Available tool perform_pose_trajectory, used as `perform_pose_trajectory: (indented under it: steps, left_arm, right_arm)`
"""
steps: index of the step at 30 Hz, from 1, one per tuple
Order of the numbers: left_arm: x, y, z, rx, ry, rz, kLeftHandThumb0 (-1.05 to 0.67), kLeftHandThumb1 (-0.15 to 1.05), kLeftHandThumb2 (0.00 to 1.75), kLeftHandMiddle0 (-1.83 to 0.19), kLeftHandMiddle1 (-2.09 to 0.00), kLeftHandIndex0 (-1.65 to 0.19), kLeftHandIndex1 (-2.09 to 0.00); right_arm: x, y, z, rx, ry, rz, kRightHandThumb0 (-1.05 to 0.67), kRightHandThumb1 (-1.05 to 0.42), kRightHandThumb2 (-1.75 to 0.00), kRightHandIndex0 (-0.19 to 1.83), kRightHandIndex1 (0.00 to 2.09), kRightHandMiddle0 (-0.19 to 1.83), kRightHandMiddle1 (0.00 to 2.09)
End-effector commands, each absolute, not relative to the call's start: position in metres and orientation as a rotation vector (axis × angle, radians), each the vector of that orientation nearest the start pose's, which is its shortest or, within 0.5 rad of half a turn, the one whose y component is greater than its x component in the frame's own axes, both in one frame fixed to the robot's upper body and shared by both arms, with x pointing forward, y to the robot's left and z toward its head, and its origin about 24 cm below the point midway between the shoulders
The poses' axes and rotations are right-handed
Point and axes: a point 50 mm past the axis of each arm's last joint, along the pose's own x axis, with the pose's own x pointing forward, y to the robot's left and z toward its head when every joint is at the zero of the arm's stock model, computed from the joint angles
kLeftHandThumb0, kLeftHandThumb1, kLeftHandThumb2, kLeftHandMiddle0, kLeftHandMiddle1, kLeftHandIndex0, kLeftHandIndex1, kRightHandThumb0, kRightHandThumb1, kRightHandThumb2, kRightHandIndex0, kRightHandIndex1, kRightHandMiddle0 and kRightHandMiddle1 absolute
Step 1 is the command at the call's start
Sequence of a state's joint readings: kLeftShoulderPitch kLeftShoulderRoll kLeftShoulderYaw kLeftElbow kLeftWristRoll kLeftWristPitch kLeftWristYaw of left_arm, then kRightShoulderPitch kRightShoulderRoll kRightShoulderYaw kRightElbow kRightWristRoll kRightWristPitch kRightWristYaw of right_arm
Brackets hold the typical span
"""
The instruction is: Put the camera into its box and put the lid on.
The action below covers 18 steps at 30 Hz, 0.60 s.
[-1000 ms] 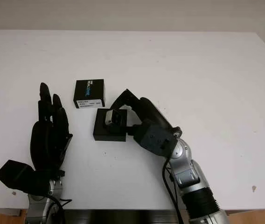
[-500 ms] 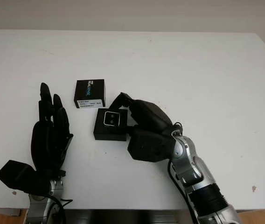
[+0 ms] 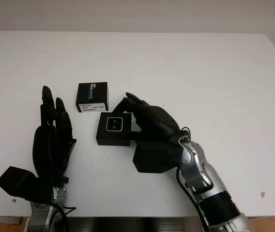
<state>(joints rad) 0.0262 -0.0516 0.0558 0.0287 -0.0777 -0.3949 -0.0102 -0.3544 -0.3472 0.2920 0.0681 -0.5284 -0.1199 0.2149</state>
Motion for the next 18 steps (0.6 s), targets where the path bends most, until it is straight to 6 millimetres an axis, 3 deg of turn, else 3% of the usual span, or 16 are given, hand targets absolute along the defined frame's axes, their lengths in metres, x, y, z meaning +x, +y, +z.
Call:
perform_pose_trajectory:
  steps: [1, 5, 10, 18]
  left_arm:
    - [0.240, 0.156, 0.064, -0.116, -0.345, 0.076, -0.69, 1.05, 0.55, 0.19, -0.01, 0.19, 0.00]
    - [0.240, 0.156, 0.064, -0.114, -0.345, 0.078, -0.69, 1.05, 0.55, 0.19, -0.02, 0.19, 0.00]
    - [0.239, 0.156, 0.064, -0.111, -0.339, 0.076, -0.68, 1.05, 0.55, 0.19, -0.01, 0.19, 0.00]
    - [0.238, 0.157, 0.063, -0.115, -0.339, 0.075, -0.68, 1.05, 0.55, 0.19, 0.00, 0.19, 0.00]
  right_arm:
    - [0.297, -0.115, 0.101, -0.956, -0.310, 0.499, -0.52, -0.94, -0.05, 0.04, 0.01, -0.07, 0.99]
    - [0.300, -0.117, 0.106, -0.900, -0.329, 0.455, -0.53, -0.95, -0.06, 0.05, 0.02, -0.08, 1.00]
    - [0.312, -0.126, 0.130, -0.839, -0.402, 0.334, -0.54, -1.00, -0.07, 0.09, 0.05, -0.09, 1.00]
    - [0.329, -0.139, 0.162, -0.806, -0.492, 0.227, -0.61, -0.94, -0.04, 0.17, 0.08, 0.03, 0.95]
